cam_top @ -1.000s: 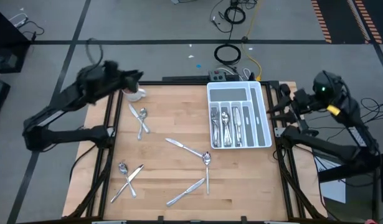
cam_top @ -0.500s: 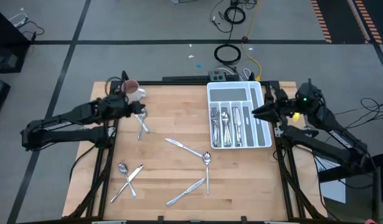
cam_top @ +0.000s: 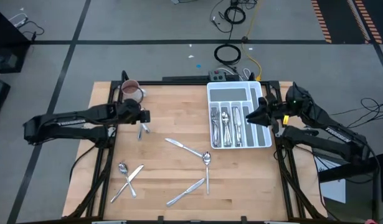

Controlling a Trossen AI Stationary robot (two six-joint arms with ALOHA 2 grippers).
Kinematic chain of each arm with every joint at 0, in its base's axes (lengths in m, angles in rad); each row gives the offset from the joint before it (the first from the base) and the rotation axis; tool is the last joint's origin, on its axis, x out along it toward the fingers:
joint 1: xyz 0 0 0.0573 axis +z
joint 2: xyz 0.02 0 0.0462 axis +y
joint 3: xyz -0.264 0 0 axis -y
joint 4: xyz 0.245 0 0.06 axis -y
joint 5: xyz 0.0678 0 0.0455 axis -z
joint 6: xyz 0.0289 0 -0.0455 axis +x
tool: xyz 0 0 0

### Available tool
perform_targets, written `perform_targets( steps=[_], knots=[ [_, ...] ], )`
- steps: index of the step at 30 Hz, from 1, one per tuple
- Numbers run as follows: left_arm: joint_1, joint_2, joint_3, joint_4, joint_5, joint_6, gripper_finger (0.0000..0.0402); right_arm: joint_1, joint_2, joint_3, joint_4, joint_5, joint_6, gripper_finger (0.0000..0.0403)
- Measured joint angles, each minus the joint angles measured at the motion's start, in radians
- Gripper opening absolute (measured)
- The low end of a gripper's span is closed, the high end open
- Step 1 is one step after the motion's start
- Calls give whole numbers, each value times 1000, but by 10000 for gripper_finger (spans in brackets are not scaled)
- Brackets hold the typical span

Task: Sort silverware
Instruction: Put the silver spoon into the silverware tray

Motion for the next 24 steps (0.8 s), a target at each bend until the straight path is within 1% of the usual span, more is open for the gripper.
perform_targets(
  steps=[5,12,15,19,24],
  knots=[
    [0,68,0,6,0,0,180,10,0,0,0,1,-3,105],
    [11,153,0,-29,-11,4,180,10,0,0,0,2,-8,105],
    [36,183,0,-30,-43,43,180,10,0,0,0,3,-17,105],
    [86,205,0,-26,-56,-24,180,10,0,0,-1,25,-27,105],
    [159,211,0,13,-82,-19,180,10,0,0,-1,25,-34,105]
  ],
)
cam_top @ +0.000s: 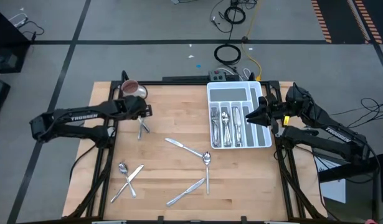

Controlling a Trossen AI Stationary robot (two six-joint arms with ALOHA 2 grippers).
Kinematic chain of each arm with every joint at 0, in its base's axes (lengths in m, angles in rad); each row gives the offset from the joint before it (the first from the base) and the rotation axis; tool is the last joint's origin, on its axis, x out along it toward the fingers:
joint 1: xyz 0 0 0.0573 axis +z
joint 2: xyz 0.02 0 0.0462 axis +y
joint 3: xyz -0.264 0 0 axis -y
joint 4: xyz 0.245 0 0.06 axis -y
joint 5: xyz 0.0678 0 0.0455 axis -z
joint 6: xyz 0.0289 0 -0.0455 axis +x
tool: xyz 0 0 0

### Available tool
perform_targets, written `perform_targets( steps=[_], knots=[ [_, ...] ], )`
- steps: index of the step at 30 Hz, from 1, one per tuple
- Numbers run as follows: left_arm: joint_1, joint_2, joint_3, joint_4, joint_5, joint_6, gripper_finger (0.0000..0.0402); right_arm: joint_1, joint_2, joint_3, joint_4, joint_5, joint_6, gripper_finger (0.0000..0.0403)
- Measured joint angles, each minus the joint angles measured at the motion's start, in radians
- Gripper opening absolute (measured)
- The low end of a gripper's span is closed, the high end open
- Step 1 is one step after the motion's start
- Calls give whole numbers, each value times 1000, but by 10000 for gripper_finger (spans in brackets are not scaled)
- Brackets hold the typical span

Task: Sort silverware
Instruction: Put the silver spoon into the silverware tray

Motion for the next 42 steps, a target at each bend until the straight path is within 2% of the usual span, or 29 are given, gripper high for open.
perform_targets(
  steps=[6,8,13,19,23,38,42],
  knots=[
    [105,0,0,35,-15,4,180,0,0,0,-1,0,-8,105],
    [148,0,0,83,1,63,180,0,0,0,-1,-1,-19,105],
    [264,13,0,236,143,245,180,0,0,0,-1,-1,-37,105],
    [382,74,1,210,299,389,180,0,0,0,-2,-3,-45,105],
    [404,110,1,180,327,466,180,0,0,0,-7,-3,-43,105],
    [404,276,1,199,331,588,179,0,0,0,-9,1,-42,105],
    [401,295,1,244,387,597,163,0,0,0,-9,3,-42,105]
  ],
)
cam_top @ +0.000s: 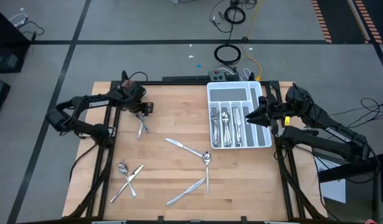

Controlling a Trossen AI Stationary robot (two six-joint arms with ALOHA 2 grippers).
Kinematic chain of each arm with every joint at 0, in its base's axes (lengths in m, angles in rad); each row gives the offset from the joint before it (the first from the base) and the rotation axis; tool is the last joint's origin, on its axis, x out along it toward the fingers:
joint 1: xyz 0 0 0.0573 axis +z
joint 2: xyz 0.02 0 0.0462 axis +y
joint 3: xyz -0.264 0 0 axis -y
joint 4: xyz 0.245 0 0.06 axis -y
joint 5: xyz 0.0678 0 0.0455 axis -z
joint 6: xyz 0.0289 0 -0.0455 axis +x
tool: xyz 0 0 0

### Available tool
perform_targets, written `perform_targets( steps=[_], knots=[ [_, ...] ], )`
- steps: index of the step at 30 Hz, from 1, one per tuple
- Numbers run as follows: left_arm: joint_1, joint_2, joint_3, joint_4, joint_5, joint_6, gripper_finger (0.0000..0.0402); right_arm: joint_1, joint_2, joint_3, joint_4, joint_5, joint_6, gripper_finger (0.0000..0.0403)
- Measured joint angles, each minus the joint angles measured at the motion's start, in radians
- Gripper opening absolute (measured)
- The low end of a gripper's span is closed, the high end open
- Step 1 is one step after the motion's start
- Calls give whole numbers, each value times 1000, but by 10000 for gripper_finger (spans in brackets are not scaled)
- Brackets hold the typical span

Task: Sort silverware
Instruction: Put the silver spoon into the silverware tray

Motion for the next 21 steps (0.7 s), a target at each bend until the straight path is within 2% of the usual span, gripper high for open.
perform_targets(
  steps=[11,21],
  knots=[
    [-38,11,0,25,33,-2,16,0,0,0,0,24,-3,105],
    [-82,-4,1,35,90,-77,3,0,0,0,1,26,4,105]
  ],
)
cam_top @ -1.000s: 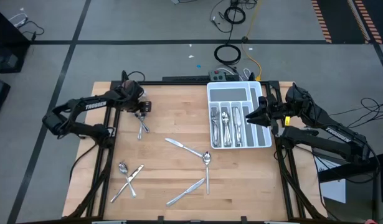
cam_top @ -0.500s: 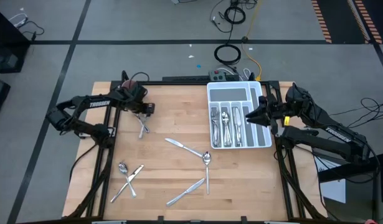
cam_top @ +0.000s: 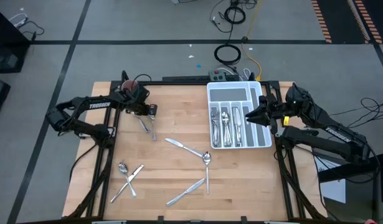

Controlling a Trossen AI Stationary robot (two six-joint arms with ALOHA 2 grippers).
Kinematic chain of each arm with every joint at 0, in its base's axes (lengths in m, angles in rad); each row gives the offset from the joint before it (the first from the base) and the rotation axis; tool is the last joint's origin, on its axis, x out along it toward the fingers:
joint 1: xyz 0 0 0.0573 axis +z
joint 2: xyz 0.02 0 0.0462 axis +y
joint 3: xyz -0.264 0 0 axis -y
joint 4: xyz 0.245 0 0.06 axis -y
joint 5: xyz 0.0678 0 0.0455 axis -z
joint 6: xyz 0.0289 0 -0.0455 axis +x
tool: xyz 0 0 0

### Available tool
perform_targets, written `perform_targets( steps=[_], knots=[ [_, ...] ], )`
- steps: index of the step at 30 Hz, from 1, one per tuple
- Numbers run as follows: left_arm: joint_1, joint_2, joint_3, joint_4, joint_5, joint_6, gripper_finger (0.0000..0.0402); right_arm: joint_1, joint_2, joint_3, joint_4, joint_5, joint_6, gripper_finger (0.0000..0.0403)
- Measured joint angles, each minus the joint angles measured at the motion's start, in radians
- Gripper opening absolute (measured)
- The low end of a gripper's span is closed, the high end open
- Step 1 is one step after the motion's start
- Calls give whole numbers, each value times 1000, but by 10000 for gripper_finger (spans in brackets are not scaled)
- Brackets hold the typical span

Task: Sort silverware
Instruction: Put the silver spoon into the silverware tray

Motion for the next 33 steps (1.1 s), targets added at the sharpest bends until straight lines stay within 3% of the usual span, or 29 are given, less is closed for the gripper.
perform_targets(
  steps=[12,18,27,33],
  knots=[
    [-153,-71,117,70,20,-164,1,0,0,0,0,1,-2,105],
    [-257,-87,163,293,18,-278,1,0,0,0,0,2,-7,105],
    [-413,-73,213,578,-130,-370,0,0,0,0,1,27,-11,105],
    [-473,5,286,589,-171,-370,0,0,-16,0,78,43,-12,105]
  ],
)
